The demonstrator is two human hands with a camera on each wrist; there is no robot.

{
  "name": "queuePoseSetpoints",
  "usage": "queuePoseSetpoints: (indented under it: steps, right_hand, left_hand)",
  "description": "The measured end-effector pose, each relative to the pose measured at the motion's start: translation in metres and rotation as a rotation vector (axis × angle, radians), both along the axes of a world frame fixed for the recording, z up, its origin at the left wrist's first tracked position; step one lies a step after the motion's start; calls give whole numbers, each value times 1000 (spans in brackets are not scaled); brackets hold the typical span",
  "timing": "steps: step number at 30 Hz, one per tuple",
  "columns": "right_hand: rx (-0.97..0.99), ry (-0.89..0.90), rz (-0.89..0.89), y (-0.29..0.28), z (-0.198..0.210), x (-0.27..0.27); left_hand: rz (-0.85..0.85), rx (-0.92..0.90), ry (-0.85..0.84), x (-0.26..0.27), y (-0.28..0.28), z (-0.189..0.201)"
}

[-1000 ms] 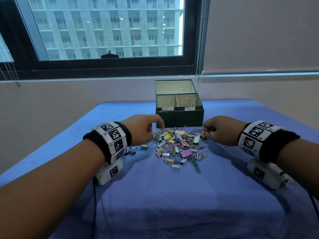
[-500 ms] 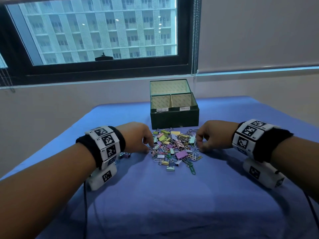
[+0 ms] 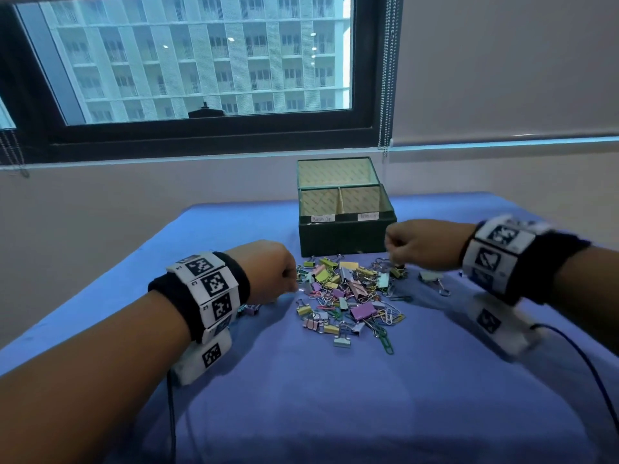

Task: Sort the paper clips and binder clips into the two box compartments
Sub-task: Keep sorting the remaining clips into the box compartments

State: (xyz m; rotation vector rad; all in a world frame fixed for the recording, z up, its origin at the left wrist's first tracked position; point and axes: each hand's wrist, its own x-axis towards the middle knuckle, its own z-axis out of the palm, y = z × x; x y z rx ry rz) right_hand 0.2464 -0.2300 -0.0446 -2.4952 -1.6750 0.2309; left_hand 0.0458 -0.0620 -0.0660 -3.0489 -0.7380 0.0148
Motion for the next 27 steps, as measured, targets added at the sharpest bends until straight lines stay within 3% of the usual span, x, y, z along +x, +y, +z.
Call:
queuePoseSetpoints:
  steps: [2,5,12,17,23,27]
  right_hand:
    - [41,6,-69,21,17,8]
    - [187,-123,-145,60,39,23]
    - [133,-283,-93,103,46,24]
    - [234,-215,-18,66,39,13]
    - [-195,-133,59,-13,0,2]
    - [-72,-103,-10,-24,-4,13]
  left_hand:
    - [-4,-21,-78,1,2,-1]
    - [-26,-45,-106,3,4,-3]
    - [-90,-28,-166,1,2,1]
    - [-149,-13,-273,-4,2,5]
    - [-81,-91,-112,16,12,37]
    - [-51,-182,-213,69,24,57]
